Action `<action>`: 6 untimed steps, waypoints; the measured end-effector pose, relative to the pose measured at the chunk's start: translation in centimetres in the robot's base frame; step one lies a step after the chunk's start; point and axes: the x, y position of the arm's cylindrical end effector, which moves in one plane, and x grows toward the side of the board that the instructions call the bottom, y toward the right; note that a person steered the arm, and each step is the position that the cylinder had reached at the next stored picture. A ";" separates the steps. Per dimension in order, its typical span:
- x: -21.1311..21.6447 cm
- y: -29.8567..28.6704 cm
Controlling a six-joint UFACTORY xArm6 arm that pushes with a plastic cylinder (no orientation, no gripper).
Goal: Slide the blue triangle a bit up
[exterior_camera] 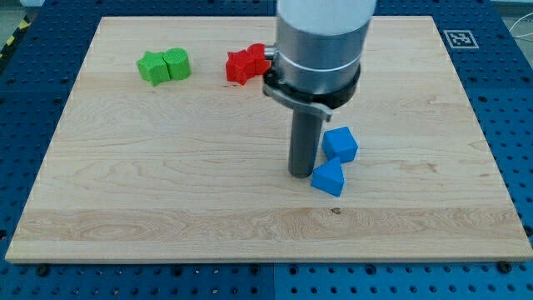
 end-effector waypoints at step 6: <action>1.2 3.6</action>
